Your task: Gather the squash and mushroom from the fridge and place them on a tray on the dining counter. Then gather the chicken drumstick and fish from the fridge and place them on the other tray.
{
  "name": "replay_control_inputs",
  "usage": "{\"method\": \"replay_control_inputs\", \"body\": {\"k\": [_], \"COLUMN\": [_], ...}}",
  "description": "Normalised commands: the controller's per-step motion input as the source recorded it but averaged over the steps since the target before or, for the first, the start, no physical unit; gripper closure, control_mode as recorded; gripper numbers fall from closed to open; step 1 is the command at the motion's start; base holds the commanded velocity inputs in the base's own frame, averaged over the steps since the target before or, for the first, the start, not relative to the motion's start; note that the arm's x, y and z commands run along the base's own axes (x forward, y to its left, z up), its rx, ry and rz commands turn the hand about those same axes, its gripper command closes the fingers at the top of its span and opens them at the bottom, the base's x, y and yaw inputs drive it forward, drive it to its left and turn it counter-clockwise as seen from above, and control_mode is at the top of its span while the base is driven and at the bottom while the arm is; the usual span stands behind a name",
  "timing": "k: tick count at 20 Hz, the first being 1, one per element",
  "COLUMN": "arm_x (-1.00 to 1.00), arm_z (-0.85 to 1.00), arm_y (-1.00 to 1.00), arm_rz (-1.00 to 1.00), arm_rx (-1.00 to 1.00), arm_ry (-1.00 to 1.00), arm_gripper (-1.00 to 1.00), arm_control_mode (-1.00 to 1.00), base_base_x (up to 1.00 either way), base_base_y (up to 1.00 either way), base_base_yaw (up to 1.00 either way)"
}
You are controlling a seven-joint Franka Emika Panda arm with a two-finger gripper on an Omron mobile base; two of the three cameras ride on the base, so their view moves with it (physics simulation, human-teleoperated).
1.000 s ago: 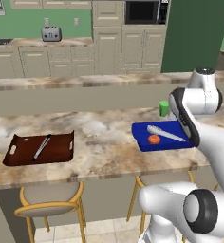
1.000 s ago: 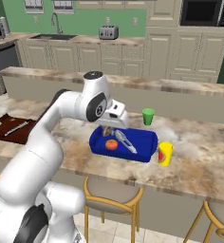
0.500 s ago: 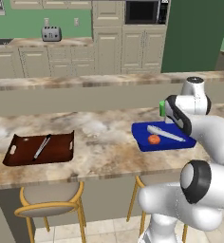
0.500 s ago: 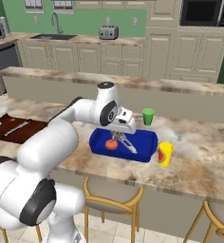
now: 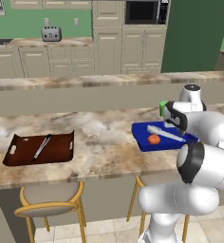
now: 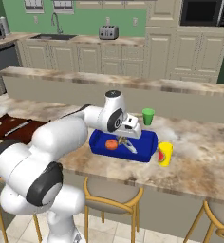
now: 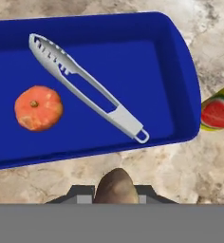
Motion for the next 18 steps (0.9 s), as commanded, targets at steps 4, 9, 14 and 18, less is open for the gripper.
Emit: {"method": "replay_control_inputs", "body": {"k": [4,9,14,18], "arm_x": [0.31,0.30,0.19,0.21], "arm_z": [-0.24,-0.18,-0.22,-0.27], "arm_y": [-0.20,-0.15,-0.10,-0.02], "arm_rz": [0.00,0.00,0.00,0.00], "arm_rx": [0.00,0.00,0.00,0.00], "arm_ry": [0.00,0.00,0.00,0.00], "arm_gripper": [1.00,1.00,1.00,1.00], "arm_control_mode": [-1.00,-1.00,-1.00,-1.00], "base_base_x": [0.00,0.00,0.00,0.00], "base_base_y": [0.00,0.00,0.00,0.00], "base_base_yaw": [0.00,0.00,0.00,0.00]}}
